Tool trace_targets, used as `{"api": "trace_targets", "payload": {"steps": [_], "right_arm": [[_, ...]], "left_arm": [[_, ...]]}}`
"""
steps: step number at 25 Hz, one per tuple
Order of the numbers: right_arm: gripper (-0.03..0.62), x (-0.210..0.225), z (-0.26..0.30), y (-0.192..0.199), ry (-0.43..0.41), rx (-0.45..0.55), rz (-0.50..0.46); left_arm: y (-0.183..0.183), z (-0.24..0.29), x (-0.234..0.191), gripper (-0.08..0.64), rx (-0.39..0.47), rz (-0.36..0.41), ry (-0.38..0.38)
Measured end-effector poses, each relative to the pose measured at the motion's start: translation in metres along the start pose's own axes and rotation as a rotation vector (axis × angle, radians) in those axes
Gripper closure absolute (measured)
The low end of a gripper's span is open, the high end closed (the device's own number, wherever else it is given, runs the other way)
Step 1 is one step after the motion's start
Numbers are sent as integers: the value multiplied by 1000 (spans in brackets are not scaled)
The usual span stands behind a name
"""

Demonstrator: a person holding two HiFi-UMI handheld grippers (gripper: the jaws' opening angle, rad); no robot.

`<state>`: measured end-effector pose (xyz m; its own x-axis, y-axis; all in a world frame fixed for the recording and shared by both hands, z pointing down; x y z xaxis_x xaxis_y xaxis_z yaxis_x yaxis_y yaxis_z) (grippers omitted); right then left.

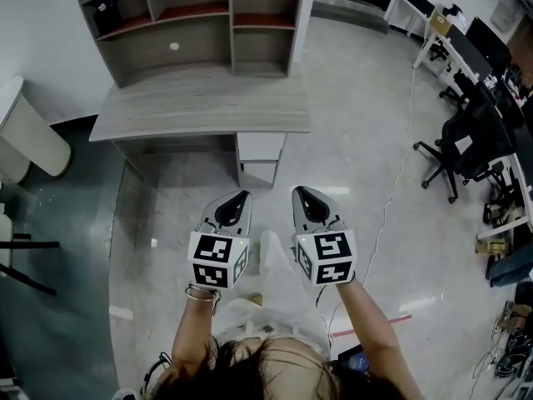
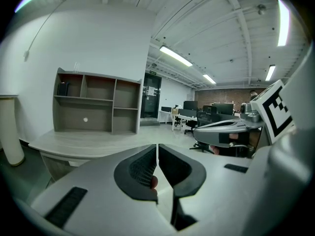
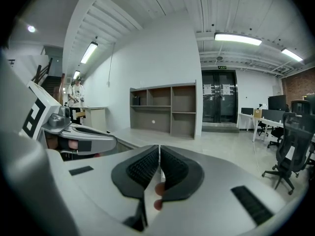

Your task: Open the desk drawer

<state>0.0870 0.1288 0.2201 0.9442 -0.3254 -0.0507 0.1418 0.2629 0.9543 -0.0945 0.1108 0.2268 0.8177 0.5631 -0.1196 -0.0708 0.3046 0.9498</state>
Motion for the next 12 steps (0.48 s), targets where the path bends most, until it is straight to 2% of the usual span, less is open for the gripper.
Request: {"api": "trace_targets", "payload": {"steps": [12], "right_arm": [[566, 58, 93, 9, -6, -81, 28]], "left_arm": [[-3, 92, -48, 538, -47, -49, 7]]}}
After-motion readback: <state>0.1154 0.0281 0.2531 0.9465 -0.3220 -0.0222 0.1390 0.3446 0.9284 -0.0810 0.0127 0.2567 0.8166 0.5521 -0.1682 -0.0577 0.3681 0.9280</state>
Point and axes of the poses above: the fingertips, and each gripper's own axes: z forward along the fingers, x to its right, y out of its underside, the point moved 9 cm from there along -z, backward along the fingers, and after that the axes turned 2 degrees about -z, right-handed, at the moved point
